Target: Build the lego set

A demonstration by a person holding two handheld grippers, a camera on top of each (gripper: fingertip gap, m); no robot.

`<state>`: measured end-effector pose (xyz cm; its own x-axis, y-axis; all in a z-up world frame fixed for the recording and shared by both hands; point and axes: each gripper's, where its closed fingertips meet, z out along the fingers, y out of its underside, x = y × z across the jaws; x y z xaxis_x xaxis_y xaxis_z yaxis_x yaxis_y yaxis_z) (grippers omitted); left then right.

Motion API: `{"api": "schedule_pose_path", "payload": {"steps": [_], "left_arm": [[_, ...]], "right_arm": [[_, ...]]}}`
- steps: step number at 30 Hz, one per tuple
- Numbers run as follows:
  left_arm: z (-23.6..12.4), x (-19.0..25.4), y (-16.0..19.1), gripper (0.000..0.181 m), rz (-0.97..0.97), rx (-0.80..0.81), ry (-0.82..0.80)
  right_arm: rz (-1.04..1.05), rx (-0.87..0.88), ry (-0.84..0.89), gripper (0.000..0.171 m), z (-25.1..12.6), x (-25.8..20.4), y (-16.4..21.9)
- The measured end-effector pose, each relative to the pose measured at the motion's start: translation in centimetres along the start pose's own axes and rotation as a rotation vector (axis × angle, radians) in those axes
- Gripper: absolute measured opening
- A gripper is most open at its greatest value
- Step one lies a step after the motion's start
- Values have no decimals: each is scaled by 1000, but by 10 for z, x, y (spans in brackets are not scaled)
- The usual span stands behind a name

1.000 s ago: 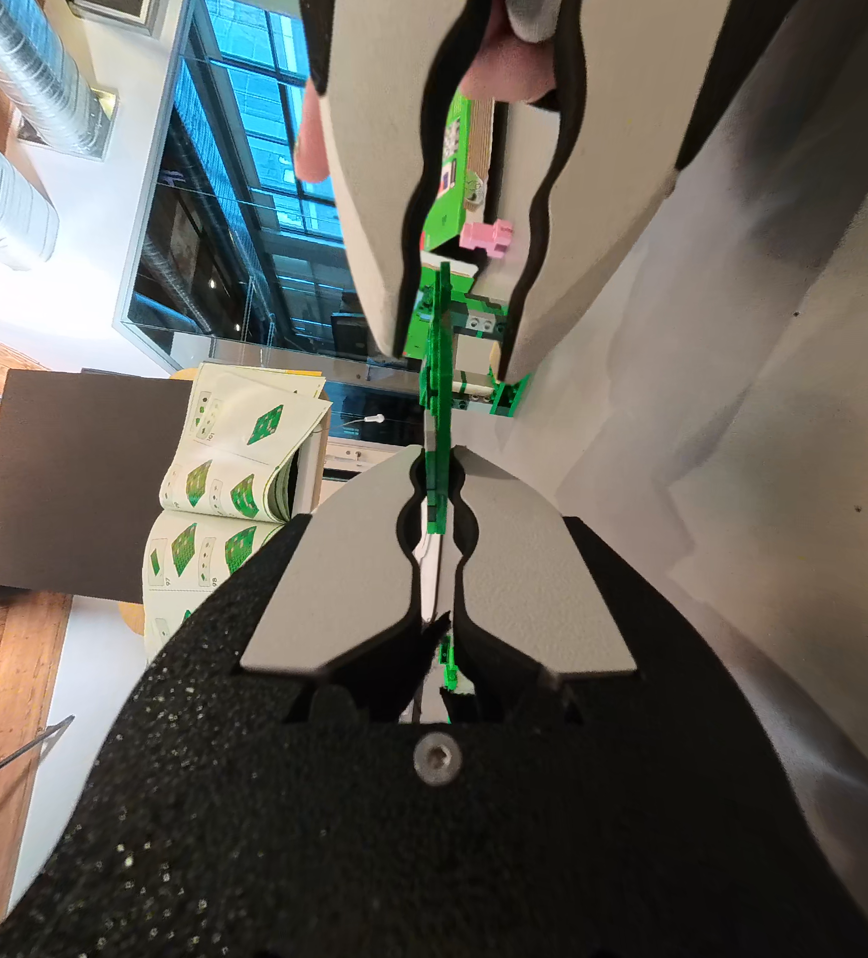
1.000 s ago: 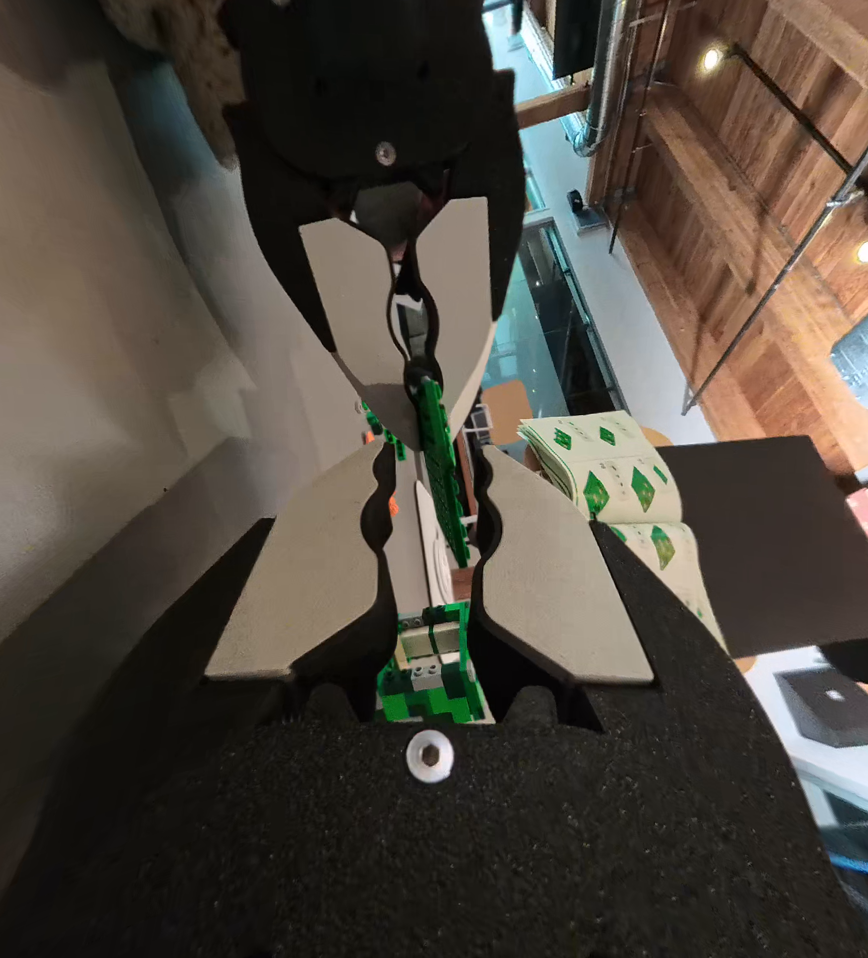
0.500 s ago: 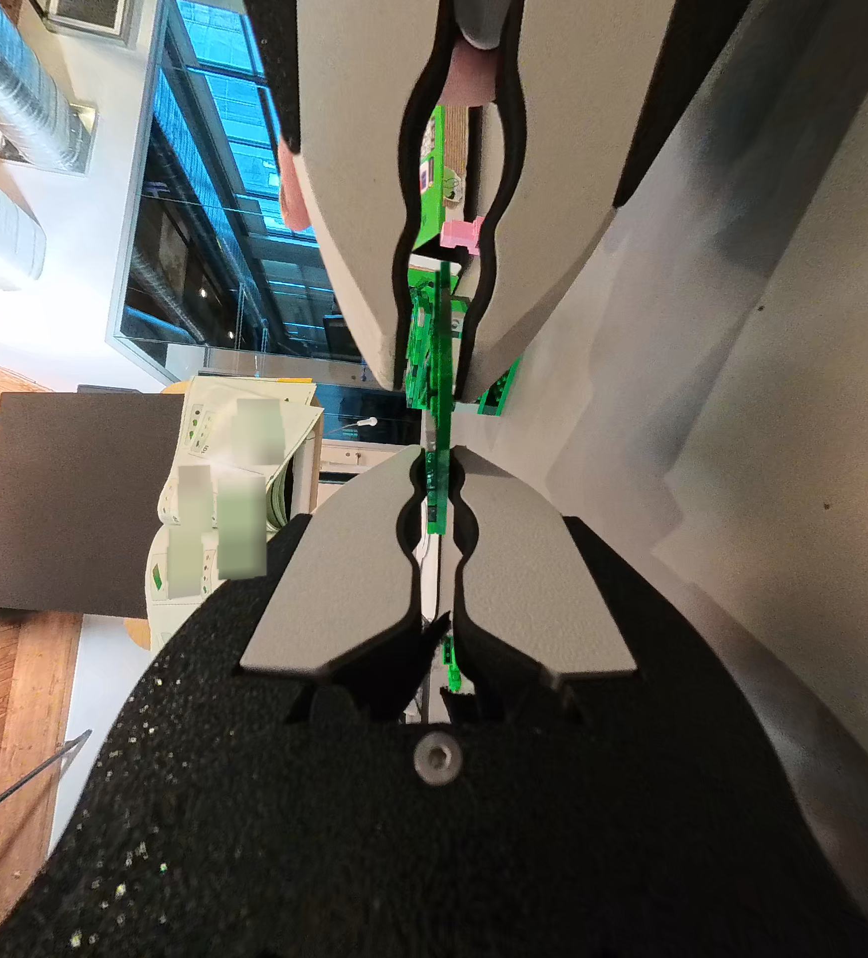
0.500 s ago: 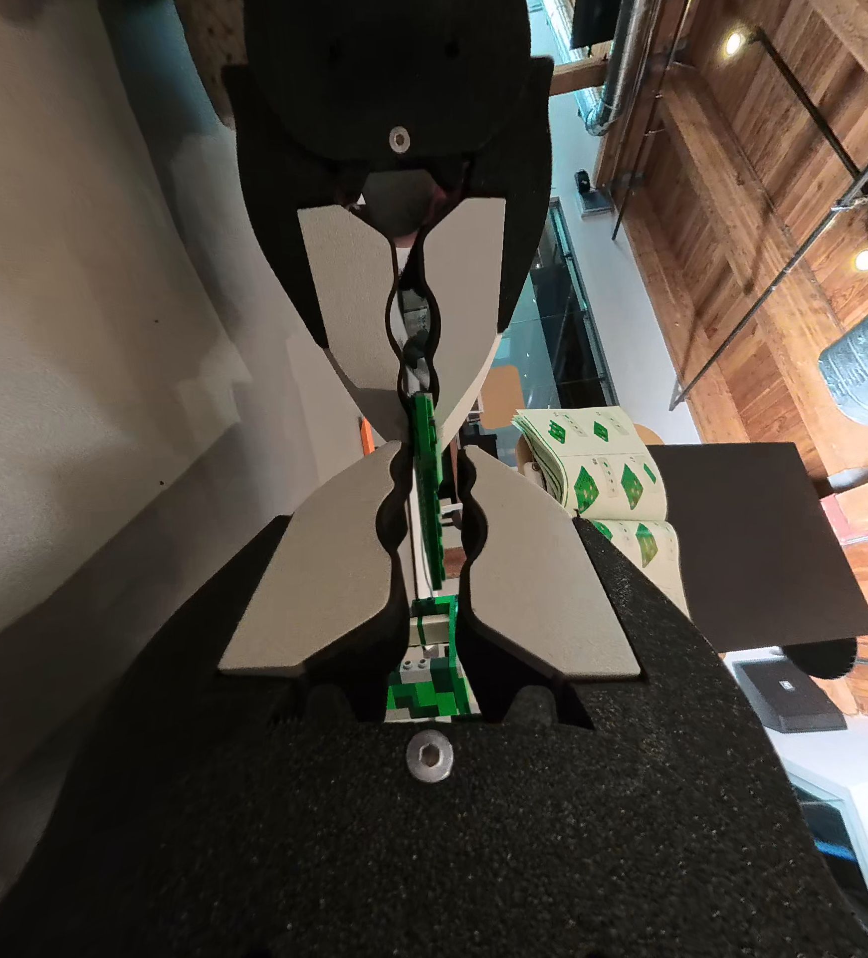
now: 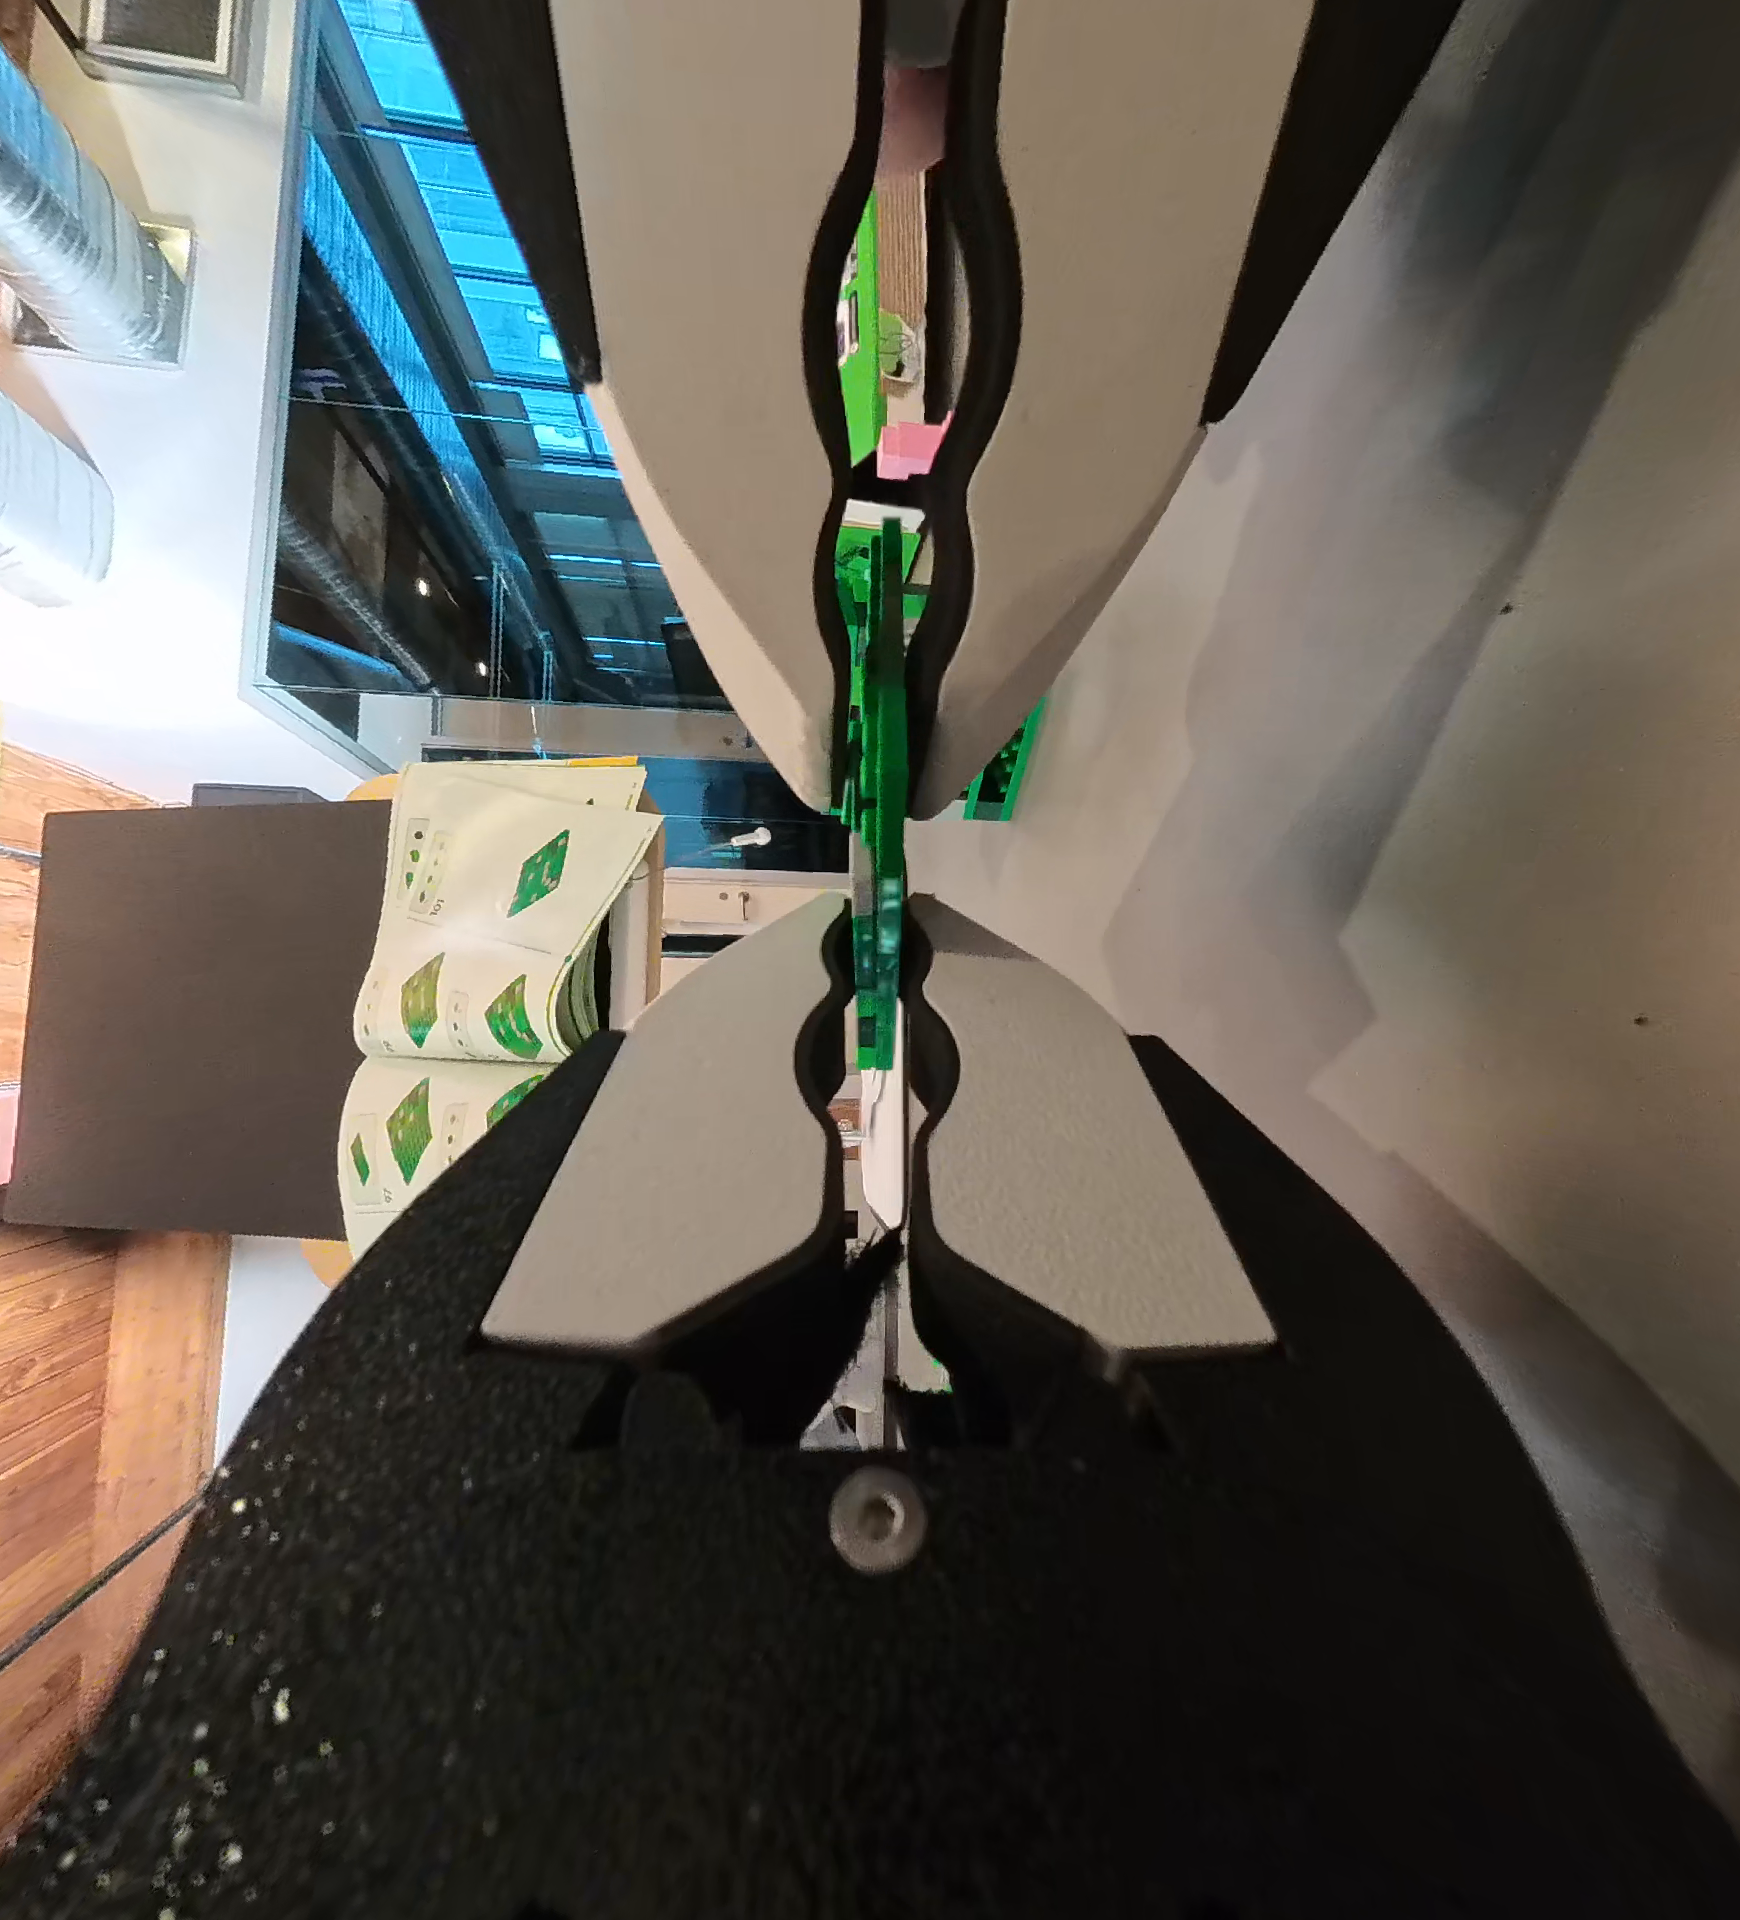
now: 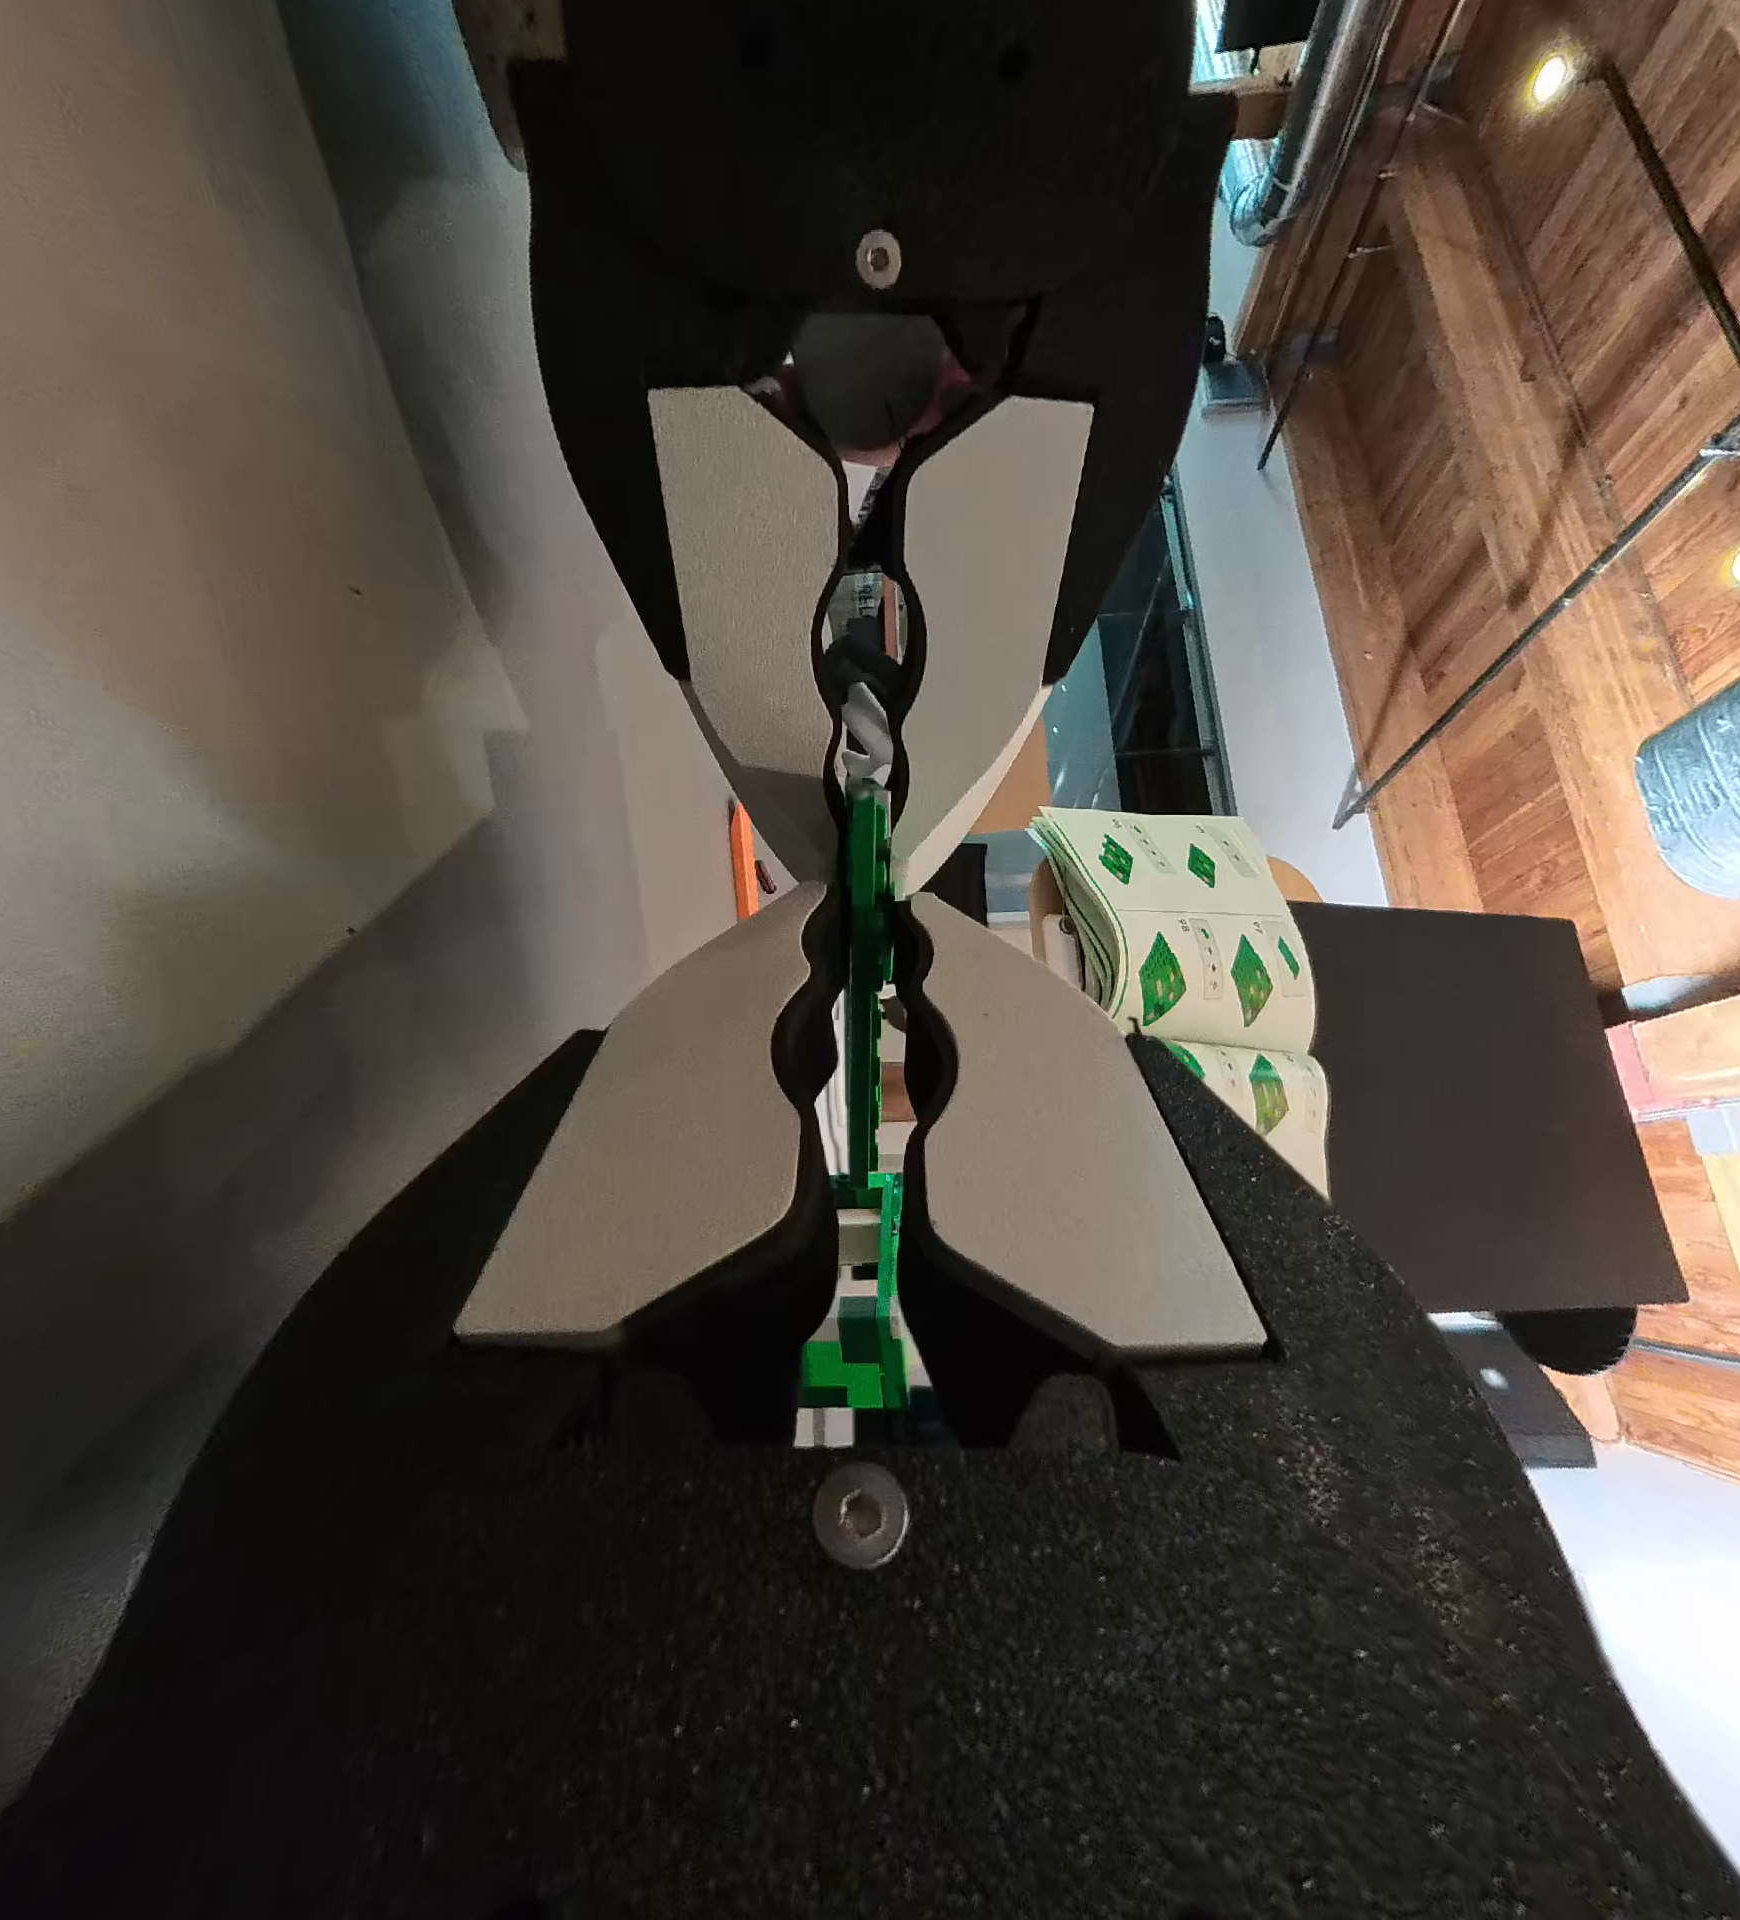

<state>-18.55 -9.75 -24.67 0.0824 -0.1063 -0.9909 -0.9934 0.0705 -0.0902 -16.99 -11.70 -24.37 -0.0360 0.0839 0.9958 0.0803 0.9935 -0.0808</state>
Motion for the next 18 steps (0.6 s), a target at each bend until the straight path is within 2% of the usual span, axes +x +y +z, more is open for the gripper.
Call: {"api": "schedule_pose_path", "payload": {"steps": [6, 12, 15, 18], "left_arm": [[1, 3, -1, 6, -4, -9, 21], [-1, -5, -4, 7, -68, 44, -13], [0, -13, -3, 31, -121, 47, -52], [2, -9, -3, 34, -136, 40, -27]], "right_arm": [[-45, -33, -33, 7, 0, -1, -1], [35, 9, -28, 7, -3, 7, -1], [114, 76, -34, 7, -7, 10, -2], [150, 170, -54, 7, -14, 8, -10]]}}
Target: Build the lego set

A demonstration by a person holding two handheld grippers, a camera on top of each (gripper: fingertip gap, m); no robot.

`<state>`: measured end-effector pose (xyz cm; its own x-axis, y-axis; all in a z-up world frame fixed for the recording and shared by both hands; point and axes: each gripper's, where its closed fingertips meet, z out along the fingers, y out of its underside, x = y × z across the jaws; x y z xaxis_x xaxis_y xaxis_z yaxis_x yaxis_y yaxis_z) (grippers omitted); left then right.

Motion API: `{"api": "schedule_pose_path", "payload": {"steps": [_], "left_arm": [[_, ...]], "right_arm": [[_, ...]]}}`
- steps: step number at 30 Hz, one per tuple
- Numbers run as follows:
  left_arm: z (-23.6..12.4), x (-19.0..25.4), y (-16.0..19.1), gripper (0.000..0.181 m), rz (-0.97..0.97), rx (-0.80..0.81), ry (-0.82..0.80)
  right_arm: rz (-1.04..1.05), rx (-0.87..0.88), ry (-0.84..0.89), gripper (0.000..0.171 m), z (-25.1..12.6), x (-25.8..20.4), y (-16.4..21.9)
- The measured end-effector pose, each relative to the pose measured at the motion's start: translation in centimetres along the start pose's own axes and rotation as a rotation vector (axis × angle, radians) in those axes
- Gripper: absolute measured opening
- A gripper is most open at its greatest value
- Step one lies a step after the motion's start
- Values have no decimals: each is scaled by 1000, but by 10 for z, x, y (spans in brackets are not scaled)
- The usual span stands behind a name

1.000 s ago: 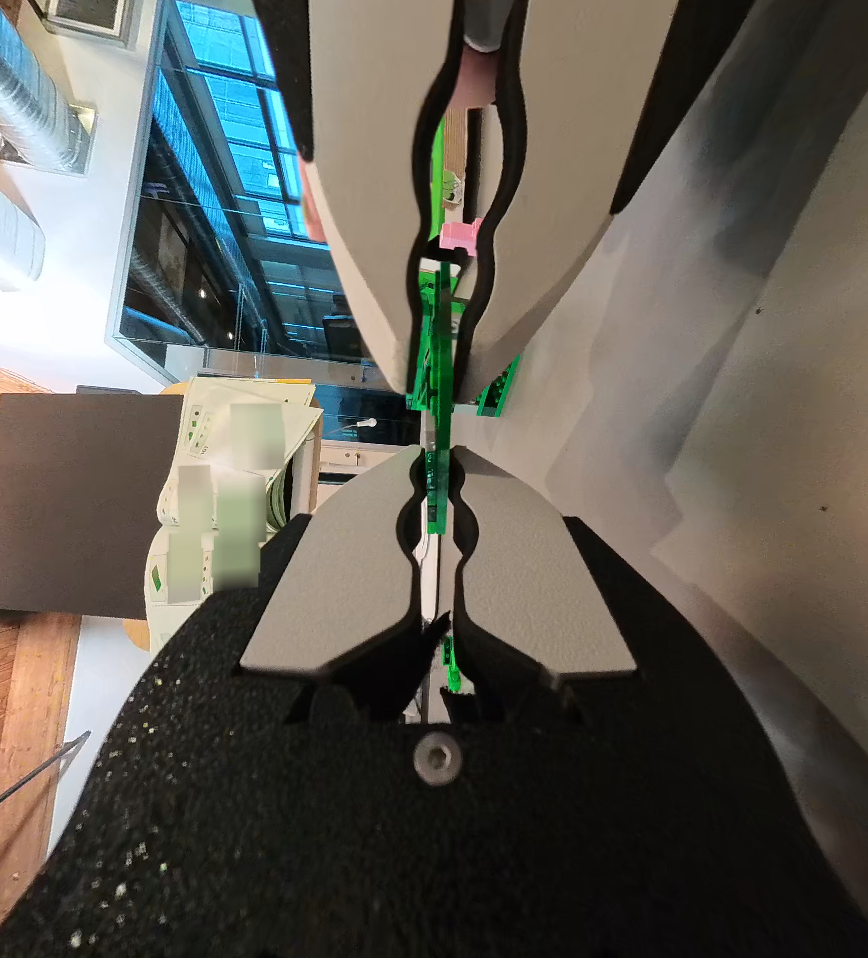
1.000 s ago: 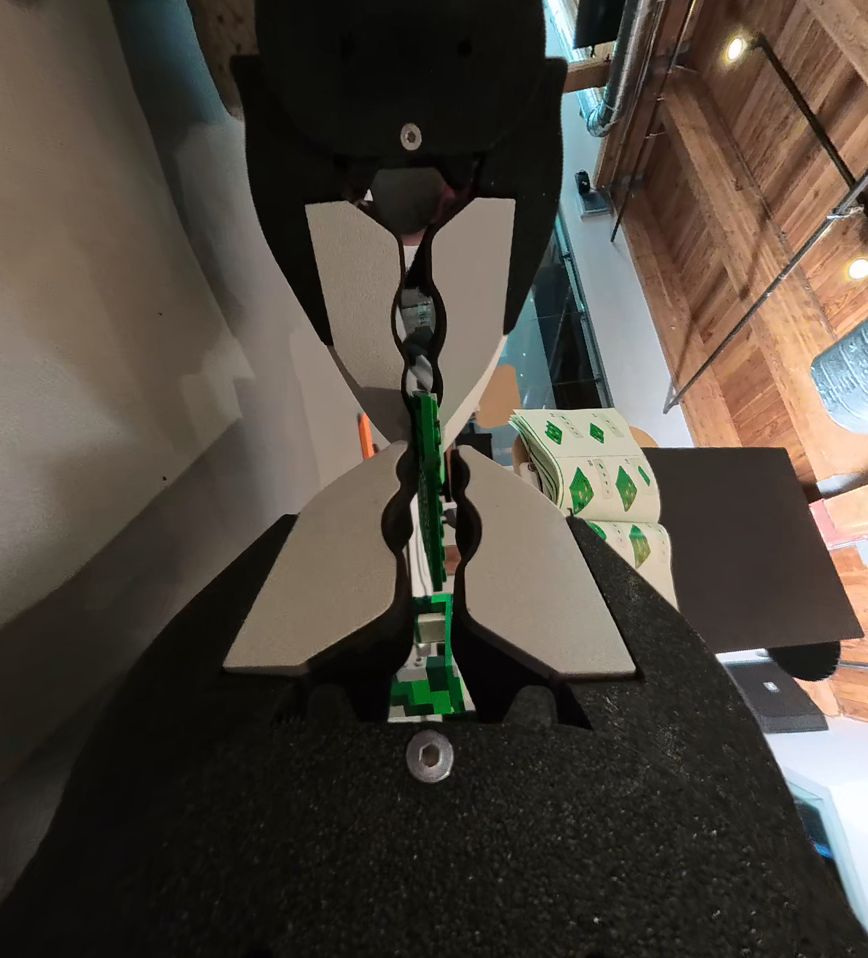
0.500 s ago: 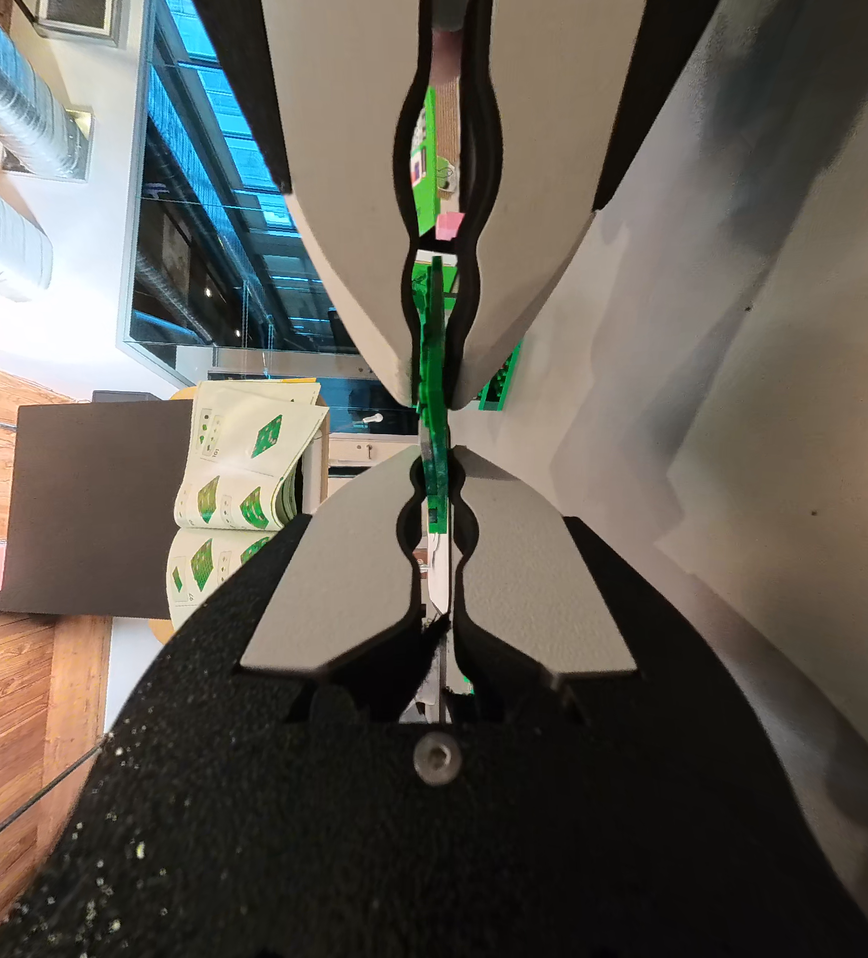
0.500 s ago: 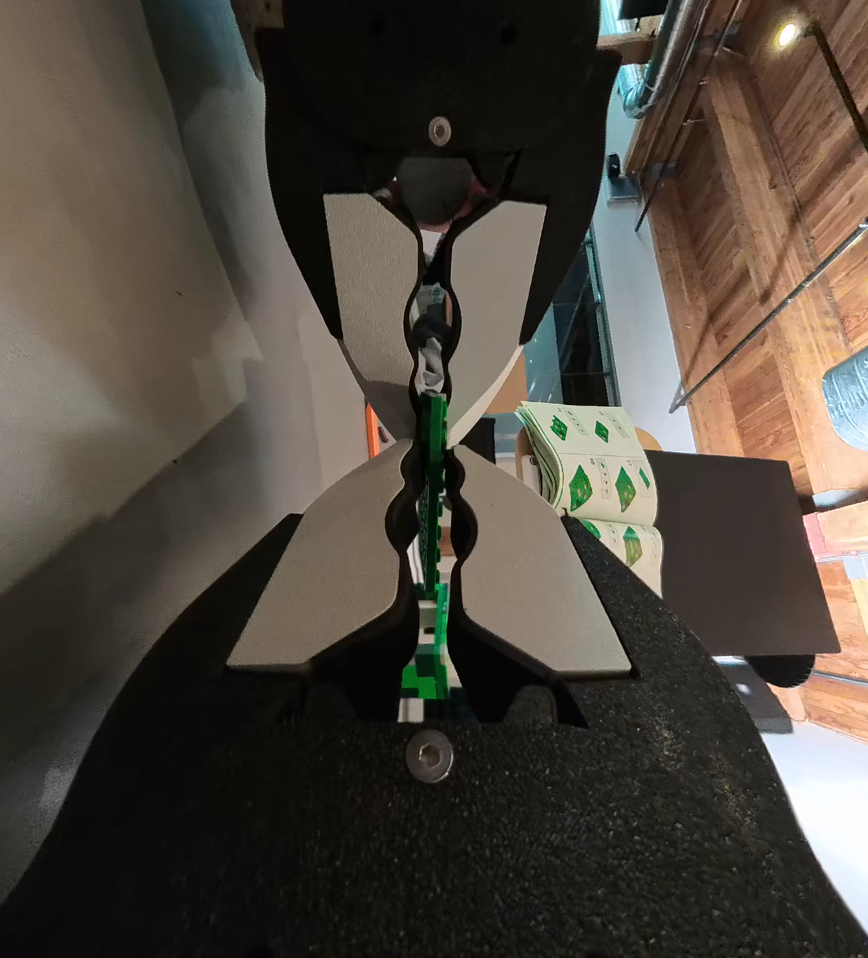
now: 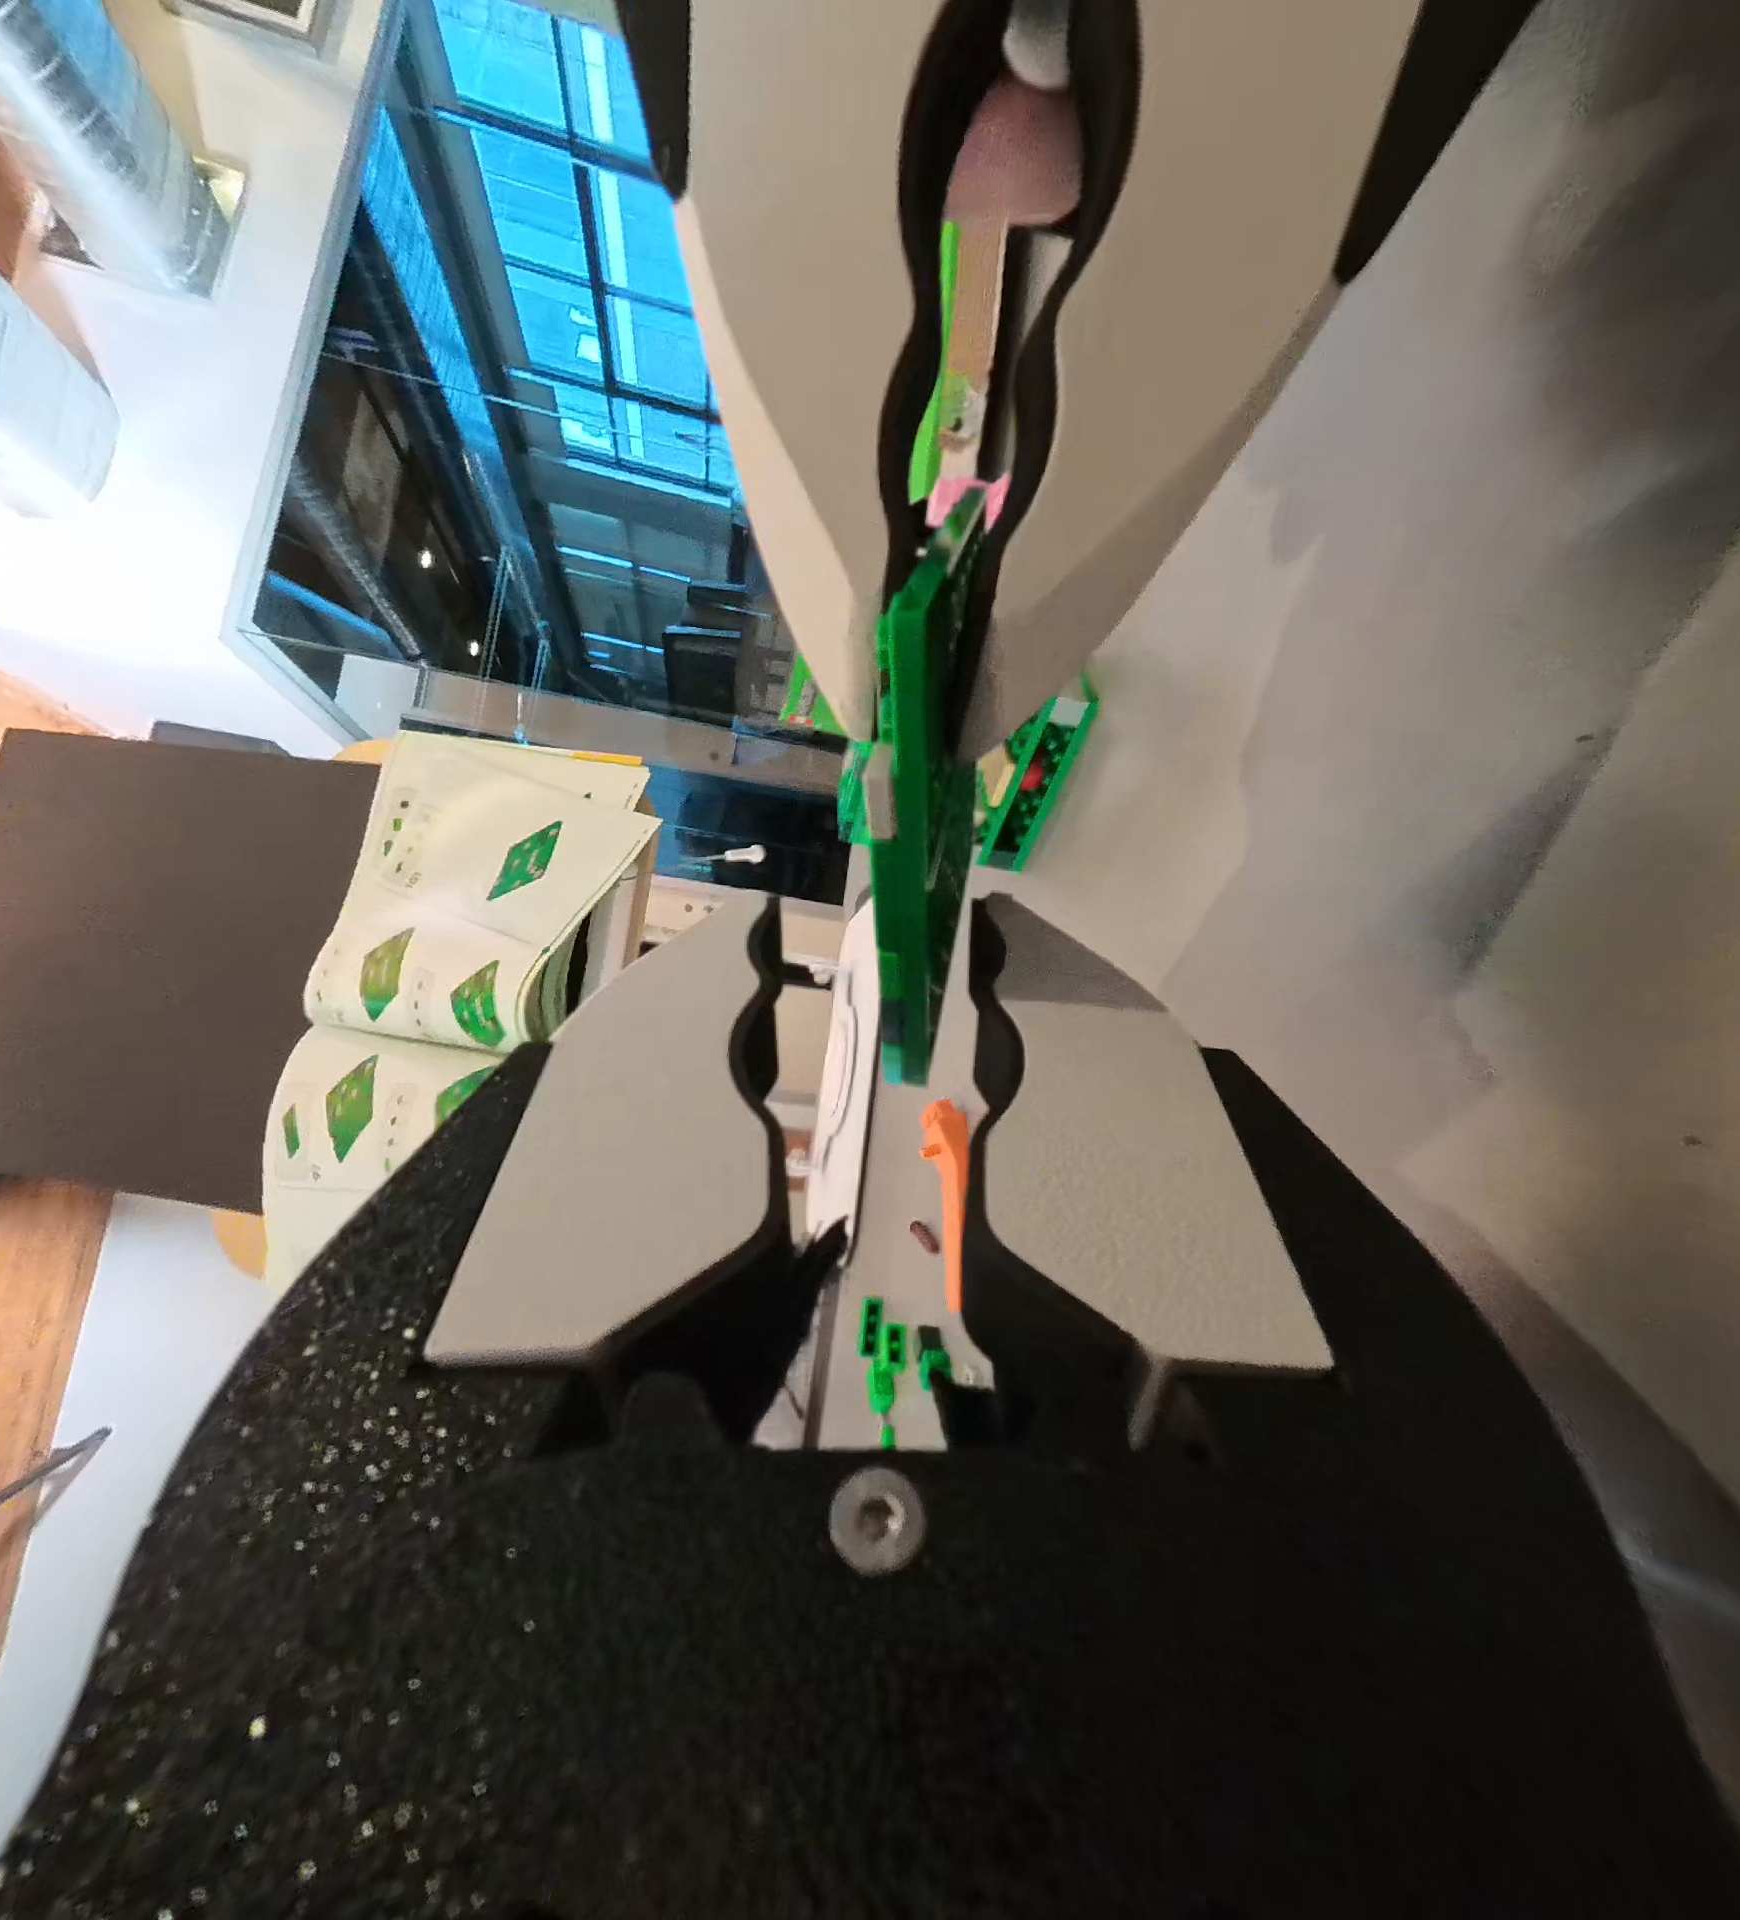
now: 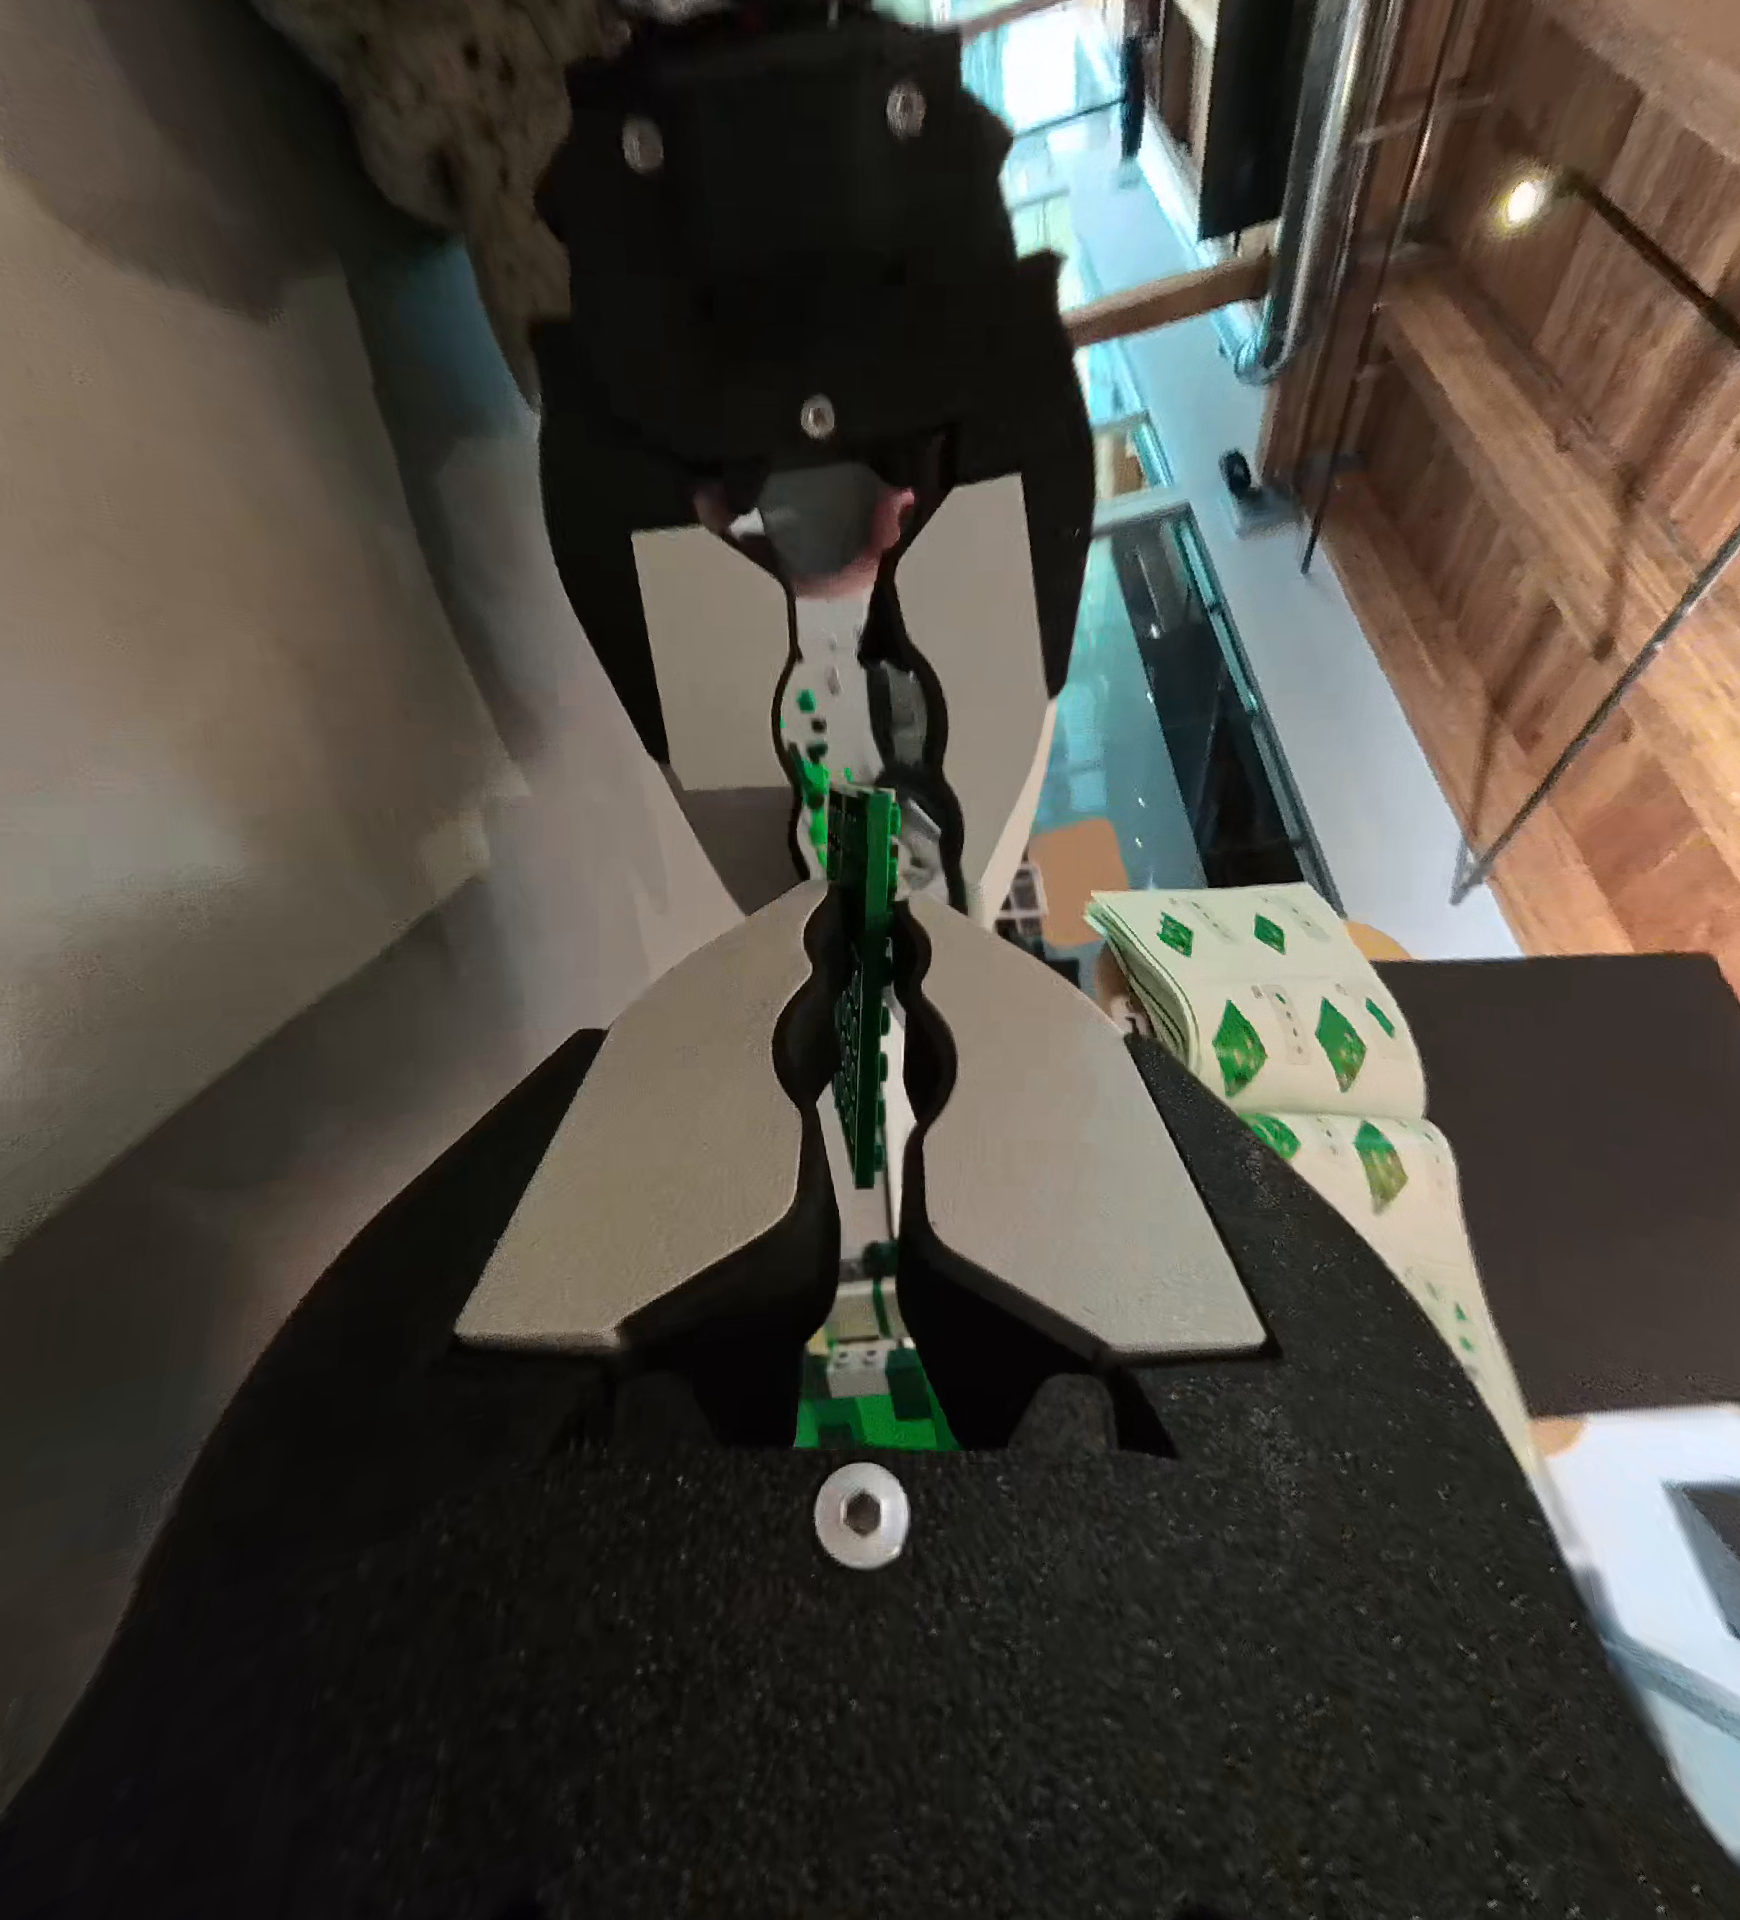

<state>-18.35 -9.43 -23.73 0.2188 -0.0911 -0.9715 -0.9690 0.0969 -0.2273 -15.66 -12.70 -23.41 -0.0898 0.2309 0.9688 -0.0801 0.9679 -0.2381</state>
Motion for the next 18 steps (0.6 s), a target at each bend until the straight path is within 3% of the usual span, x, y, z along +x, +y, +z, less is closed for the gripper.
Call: {"api": "schedule_pose_path", "payload": {"steps": [3, 8, 13, 18], "left_arm": [[-3, 8, -10, 17, 20, 64, 41], [-4, 14, -16, 23, -74, 95, 129], [-8, 13, -25, 38, -428, 182, 293], [-17, 8, -42, 29, -771, 346, 457]], "right_arm": [[94, 78, -21, 7, -5, 1, -7], [395, 168, -142, 7, -9, 5, -8], [837, 274, -299, 7, -13, 17, -6], [1110, 380, -359, 6, -16, 30, -5]]}}
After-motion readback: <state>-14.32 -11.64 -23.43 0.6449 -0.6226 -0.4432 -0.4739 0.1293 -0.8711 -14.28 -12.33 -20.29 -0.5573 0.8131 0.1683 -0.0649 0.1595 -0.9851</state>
